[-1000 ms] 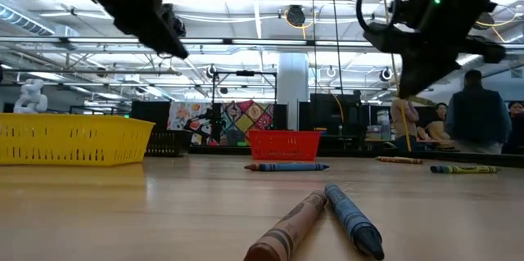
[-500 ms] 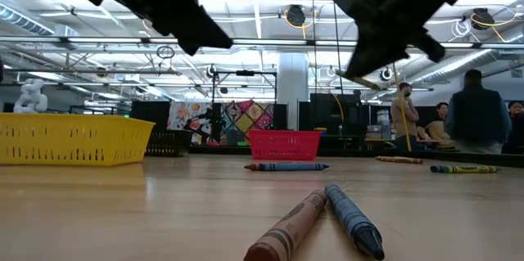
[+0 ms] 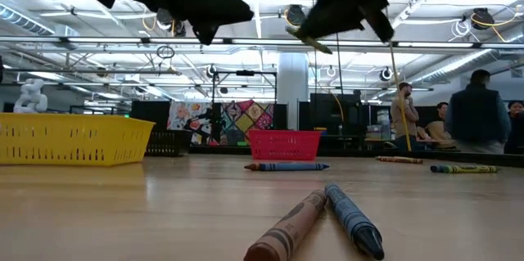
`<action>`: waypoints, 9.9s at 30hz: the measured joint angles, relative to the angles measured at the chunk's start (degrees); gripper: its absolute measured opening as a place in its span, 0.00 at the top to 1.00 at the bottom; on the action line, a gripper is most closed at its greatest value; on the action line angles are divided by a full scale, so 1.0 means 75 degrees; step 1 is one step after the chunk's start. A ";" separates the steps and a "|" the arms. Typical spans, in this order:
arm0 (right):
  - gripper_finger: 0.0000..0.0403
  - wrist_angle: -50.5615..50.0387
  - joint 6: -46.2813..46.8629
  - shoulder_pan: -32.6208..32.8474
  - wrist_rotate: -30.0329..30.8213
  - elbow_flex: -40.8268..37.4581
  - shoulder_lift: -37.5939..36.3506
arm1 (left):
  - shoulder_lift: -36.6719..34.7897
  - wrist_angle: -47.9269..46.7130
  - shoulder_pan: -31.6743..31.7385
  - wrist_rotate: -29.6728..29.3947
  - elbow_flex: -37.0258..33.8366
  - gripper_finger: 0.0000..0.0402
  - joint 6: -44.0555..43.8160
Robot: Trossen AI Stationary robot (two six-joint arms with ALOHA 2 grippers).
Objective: Sort crayons
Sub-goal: Put the green crayon into the black basket, then put the blue crayon into the red basket
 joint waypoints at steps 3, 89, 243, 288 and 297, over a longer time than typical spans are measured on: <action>1.00 0.0756 -0.0714 0.0000 -0.0343 0.0000 0.0000 | 0.0000 0.0129 0.0000 -0.0023 0.0000 0.82 -0.0200; 0.79 0.3078 -0.3258 -0.0339 -0.1706 -0.0015 0.0012 | -0.0071 0.0948 0.0297 0.0551 0.0050 0.97 -0.0333; 0.74 0.0533 -0.4815 -0.1195 -0.3895 -0.0002 0.0831 | -0.0899 -0.6457 0.2081 0.0815 0.0058 0.72 0.0592; 0.79 -0.0390 -0.4571 -0.1728 -0.5369 -0.0280 0.2101 | -0.0933 -0.6579 0.0280 0.0768 0.0058 0.72 0.0010; 0.97 -0.0711 -0.5198 -0.1772 -0.6394 -0.0271 0.2078 | -0.0933 -0.6579 0.0280 0.0762 0.0058 0.72 0.0013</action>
